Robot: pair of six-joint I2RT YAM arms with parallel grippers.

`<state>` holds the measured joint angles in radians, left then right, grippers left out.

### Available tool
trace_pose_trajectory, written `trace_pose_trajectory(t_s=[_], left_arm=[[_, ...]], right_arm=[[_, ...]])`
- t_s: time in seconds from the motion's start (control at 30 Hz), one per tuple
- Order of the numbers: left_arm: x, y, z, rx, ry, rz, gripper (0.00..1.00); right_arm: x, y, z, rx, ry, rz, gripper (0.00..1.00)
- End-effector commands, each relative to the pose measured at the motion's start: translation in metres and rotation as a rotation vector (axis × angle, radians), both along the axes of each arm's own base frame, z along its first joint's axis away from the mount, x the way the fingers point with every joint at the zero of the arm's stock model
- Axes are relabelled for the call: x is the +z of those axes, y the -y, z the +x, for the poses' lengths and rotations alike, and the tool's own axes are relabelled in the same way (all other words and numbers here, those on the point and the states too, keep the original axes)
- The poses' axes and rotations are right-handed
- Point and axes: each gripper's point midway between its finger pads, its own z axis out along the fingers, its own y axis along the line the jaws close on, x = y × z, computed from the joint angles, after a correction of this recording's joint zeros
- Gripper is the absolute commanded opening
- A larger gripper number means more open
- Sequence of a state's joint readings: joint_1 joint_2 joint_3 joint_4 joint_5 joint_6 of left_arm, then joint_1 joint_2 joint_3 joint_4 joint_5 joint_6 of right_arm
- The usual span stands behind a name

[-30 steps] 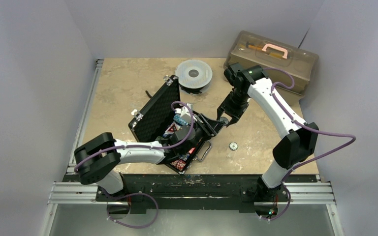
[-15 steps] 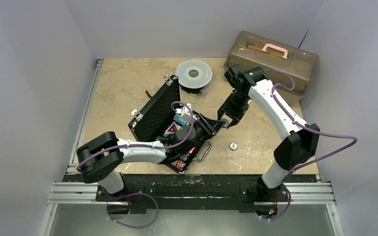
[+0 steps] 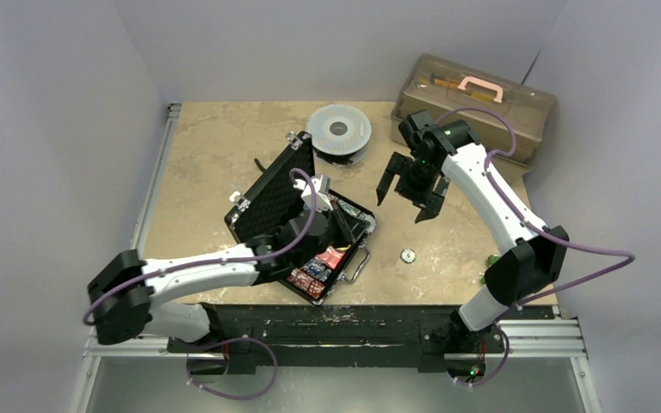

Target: Pack up texas hold em set

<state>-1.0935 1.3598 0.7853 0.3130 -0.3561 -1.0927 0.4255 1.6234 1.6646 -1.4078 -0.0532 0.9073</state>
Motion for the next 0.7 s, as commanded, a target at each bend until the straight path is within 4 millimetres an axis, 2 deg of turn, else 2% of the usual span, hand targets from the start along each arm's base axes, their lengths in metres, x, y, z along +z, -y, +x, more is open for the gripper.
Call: trace_pose_trajectory(t_s=[0.0,0.1,0.17,0.27,0.37,0.43,0.53,0.67], left_arm=[[-0.008,-0.059,-0.028,-0.168,0.092,0.44,0.0],[-0.023,-0.097,-0.059,-0.327,0.072,0.641,0.0],[-0.037,-0.125,-0.076,-0.375,0.011,0.746,0.0],[-0.044,-0.145,-0.091,-0.45,0.024,0.8,0.0],[-0.042,-0.138,-0.092,-0.513,0.085,0.777,0.0],[-0.048,-0.129,-0.089,-0.55,0.08,0.81,0.0],[-0.061,-0.124,-0.078,-0.555,0.033,0.901,0.0],[-0.063,-0.105,-0.071,-0.582,0.022,0.905,0.0]], right_arm=[[0.011,0.037,0.0,0.135,0.175,-0.087,0.97],[-0.007,0.054,-0.013,0.156,0.164,-0.118,0.97],[-0.023,0.058,-0.023,0.164,0.132,-0.112,0.96],[-0.047,0.057,-0.036,0.172,0.064,-0.097,0.94],[-0.064,0.058,-0.041,0.175,0.016,-0.101,0.93],[-0.068,0.052,-0.042,0.183,-0.004,-0.075,0.93],[-0.07,0.049,-0.036,0.193,-0.011,-0.071,0.93],[-0.069,0.046,-0.03,0.212,-0.015,-0.068,0.93]])
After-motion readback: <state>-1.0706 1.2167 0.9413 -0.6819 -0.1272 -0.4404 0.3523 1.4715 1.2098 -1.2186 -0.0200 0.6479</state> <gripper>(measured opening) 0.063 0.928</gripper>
